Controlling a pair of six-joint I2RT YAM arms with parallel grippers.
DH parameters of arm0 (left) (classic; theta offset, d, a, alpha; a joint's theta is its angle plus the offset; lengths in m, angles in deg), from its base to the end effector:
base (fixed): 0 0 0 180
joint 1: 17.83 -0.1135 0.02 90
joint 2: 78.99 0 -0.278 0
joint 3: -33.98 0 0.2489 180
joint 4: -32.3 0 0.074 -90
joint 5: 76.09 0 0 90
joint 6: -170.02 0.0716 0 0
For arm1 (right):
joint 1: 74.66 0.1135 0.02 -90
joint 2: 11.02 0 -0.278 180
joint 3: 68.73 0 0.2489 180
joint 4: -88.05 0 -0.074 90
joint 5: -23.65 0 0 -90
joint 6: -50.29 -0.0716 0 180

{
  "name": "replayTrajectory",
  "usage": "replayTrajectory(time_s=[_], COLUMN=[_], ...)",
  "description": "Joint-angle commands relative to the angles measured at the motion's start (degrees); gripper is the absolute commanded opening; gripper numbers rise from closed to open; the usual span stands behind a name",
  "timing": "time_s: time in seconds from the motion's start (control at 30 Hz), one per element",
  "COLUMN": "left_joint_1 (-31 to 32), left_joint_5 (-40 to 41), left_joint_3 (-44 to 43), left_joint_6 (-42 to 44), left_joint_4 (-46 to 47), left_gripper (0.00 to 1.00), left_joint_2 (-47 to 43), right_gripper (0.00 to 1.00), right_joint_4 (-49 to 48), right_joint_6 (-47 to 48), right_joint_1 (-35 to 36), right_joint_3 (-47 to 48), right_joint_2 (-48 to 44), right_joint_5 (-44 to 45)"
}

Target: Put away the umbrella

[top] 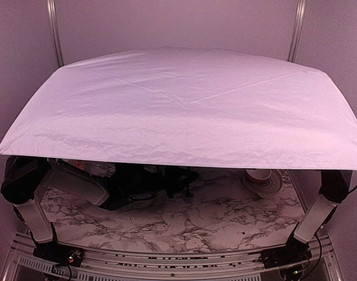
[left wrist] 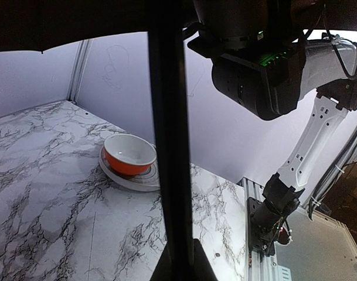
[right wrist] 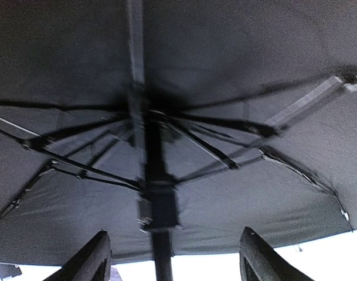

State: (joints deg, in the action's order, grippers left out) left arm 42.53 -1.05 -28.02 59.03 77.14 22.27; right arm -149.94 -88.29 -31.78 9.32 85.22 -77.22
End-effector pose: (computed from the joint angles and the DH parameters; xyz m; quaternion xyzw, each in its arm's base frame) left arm 0.1865 -0.3651 0.2426 0.3152 0.5947 -0.5450 0.5000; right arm 0.2821 0.2804 0.4045 -0.0647 0.4260 0.6736 0.6005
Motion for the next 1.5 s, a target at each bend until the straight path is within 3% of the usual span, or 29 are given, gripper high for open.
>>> replayTrajectory(time_s=[0.0, 0.1, 0.3, 0.57, 1.0, 1.07, 1.17, 1.27, 1.33, 1.47], left_joint_1=[0.2, 0.2, 0.2, 0.2, 0.2, 0.2, 0.2, 0.2, 0.2, 0.2], left_joint_5=[-2.6, -3.9, -5.0, -5.5, -4.9, -4.9, -5.0, -5.0, -5.0, -5.2], left_joint_3=[-3.1, -3.4, -3.6, -3.5, -3.4, -3.4, -3.3, -3.2, -3.2, -3.1], left_joint_6=[1.1, 1.0, 0.8, -0.3, 0.2, 0.3, 0.3, 0.3, 0.4, 0.3], left_joint_4=[4.9, 5.3, 5.3, 5.3, 5.3, 5.3, 5.2, 5.2, 5.3, 5.3], left_gripper=[0.0, 0.0, 0.0, 0.0, 0.0, 0.0, 0.0, 0.0, 0.0, 0.0], left_joint_2=[-0.9, -0.8, -1.1, -0.8, -1.3, -1.3, -1.3, -1.4, -1.5, -1.5], right_gripper=[0.7, 0.69, 0.56, 0.54, 0.27, 0.28, 0.37, 0.35, 0.26, 0.01], right_joint_4=[-4.2, -4.4, -5.5, -3.8, -6.1, -6.4, -5.9, -5.7, -5.9, -6.1], right_joint_6=[1.3, -0.8, -0.6, 1.2, -1.2, -1.0, -0.5, -0.7, -0.8, -1.3], right_joint_1=[0.6, 0.5, 0.3, -0.3, -0.4, -0.5, -0.5, -0.7, -0.8, -1.2], right_joint_3=[1.9, 3.3, 4.0, 8.0, 5.9, 5.8, 6.5, 6.4, 6.4, 6.2], right_joint_2=[-1.0, 0.5, 1.5, 3.5, 3.9, 3.9, 3.9, 3.8, 3.8, 3.8], right_joint_5=[1.6, 1.1, 2.0, -1.2, 1.3, 1.2, 0.5, 0.8, 0.8, 0.5])
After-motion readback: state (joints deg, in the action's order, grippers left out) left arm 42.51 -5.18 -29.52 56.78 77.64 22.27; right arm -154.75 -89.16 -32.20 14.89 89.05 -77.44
